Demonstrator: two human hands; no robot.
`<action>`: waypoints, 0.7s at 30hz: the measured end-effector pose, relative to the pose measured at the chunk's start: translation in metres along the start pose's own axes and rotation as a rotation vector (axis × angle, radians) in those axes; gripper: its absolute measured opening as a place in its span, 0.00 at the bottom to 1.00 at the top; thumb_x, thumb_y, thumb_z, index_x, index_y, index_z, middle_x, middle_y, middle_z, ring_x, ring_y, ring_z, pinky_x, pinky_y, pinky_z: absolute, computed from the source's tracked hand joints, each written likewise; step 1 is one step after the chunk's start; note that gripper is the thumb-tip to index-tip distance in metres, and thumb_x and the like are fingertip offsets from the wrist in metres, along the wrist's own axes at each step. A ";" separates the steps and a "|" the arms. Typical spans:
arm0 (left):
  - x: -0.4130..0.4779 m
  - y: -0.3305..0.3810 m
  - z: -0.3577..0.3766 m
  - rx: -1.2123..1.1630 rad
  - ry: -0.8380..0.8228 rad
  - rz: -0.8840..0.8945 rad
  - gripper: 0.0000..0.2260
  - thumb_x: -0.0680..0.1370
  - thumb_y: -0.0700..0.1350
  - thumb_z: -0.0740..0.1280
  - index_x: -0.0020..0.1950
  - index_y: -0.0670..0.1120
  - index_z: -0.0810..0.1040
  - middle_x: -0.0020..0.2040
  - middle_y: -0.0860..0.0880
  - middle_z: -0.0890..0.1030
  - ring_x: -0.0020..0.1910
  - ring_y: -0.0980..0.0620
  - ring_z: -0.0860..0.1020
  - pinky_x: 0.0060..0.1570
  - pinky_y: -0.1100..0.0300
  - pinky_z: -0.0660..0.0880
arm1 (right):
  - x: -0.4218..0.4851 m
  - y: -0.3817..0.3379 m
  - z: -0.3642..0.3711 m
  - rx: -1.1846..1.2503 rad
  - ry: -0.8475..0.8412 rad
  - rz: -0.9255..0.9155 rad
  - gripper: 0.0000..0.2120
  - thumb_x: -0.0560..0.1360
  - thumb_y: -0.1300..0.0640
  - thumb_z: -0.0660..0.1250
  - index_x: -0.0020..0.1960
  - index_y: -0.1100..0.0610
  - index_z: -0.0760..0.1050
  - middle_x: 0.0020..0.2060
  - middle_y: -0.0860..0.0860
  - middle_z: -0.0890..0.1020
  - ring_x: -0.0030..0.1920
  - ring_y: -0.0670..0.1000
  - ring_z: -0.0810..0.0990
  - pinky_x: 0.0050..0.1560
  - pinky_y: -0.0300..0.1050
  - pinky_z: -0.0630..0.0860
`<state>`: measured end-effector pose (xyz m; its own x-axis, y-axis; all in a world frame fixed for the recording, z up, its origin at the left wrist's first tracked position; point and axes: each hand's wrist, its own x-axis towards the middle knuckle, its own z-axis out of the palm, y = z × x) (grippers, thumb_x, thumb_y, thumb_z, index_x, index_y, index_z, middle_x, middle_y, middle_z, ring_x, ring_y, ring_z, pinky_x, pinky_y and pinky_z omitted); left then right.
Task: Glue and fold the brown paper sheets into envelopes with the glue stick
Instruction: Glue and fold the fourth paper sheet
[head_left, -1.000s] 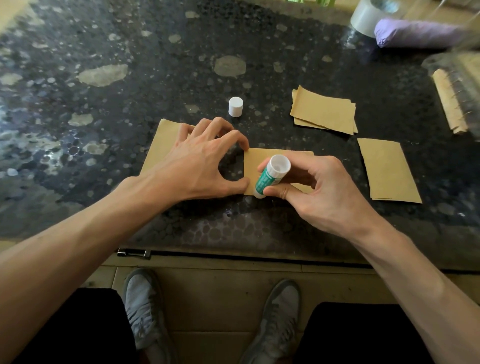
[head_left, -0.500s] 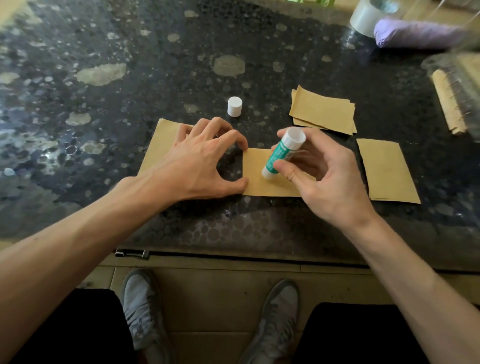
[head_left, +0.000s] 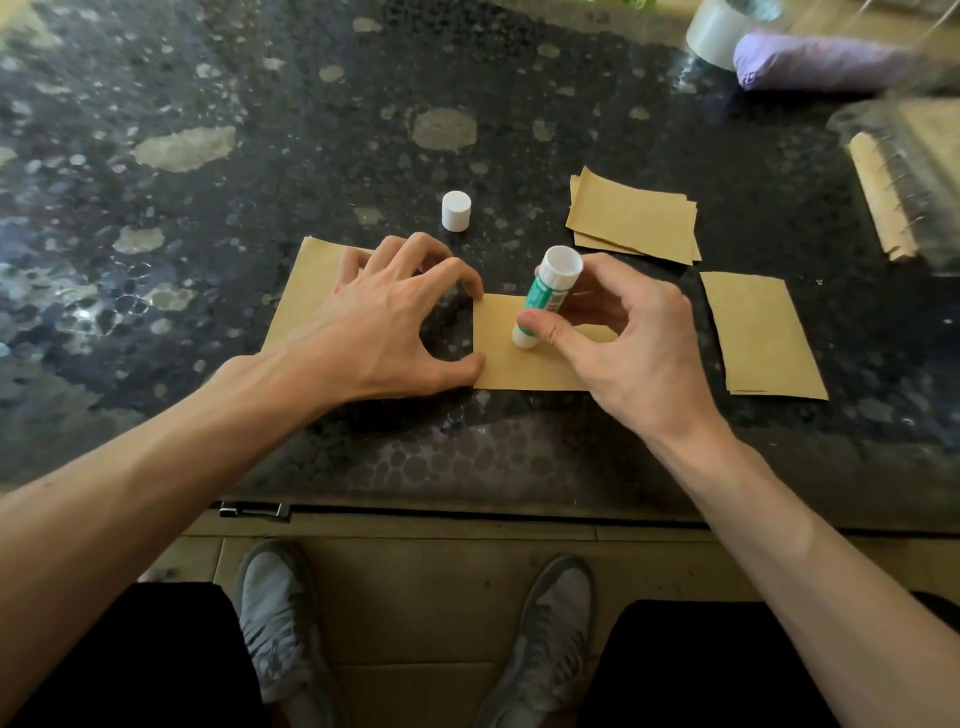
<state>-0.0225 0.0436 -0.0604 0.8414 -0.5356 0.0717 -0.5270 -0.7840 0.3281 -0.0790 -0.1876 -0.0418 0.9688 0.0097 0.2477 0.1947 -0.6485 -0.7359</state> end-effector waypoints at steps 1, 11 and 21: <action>0.000 0.000 0.000 -0.003 0.004 0.001 0.29 0.69 0.73 0.62 0.66 0.62 0.72 0.65 0.56 0.69 0.68 0.52 0.67 0.67 0.51 0.60 | 0.000 0.001 -0.001 0.000 -0.018 0.004 0.21 0.74 0.45 0.77 0.63 0.53 0.81 0.54 0.43 0.85 0.54 0.41 0.84 0.57 0.40 0.82; -0.001 0.001 0.000 -0.002 0.009 -0.004 0.29 0.68 0.73 0.61 0.66 0.62 0.72 0.65 0.56 0.69 0.67 0.53 0.67 0.68 0.50 0.61 | 0.001 0.000 -0.013 0.040 -0.225 -0.020 0.17 0.78 0.56 0.75 0.66 0.50 0.81 0.58 0.42 0.84 0.62 0.40 0.81 0.65 0.40 0.78; -0.001 0.001 0.000 -0.002 0.004 -0.006 0.30 0.68 0.73 0.62 0.66 0.62 0.72 0.65 0.57 0.68 0.67 0.53 0.67 0.68 0.52 0.60 | -0.001 -0.001 -0.017 -0.046 -0.185 -0.025 0.21 0.74 0.43 0.77 0.63 0.51 0.82 0.54 0.42 0.85 0.56 0.41 0.83 0.57 0.43 0.81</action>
<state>-0.0238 0.0428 -0.0601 0.8449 -0.5299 0.0734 -0.5220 -0.7865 0.3302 -0.0824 -0.2001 -0.0303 0.9763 0.1634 0.1421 0.2158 -0.6806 -0.7002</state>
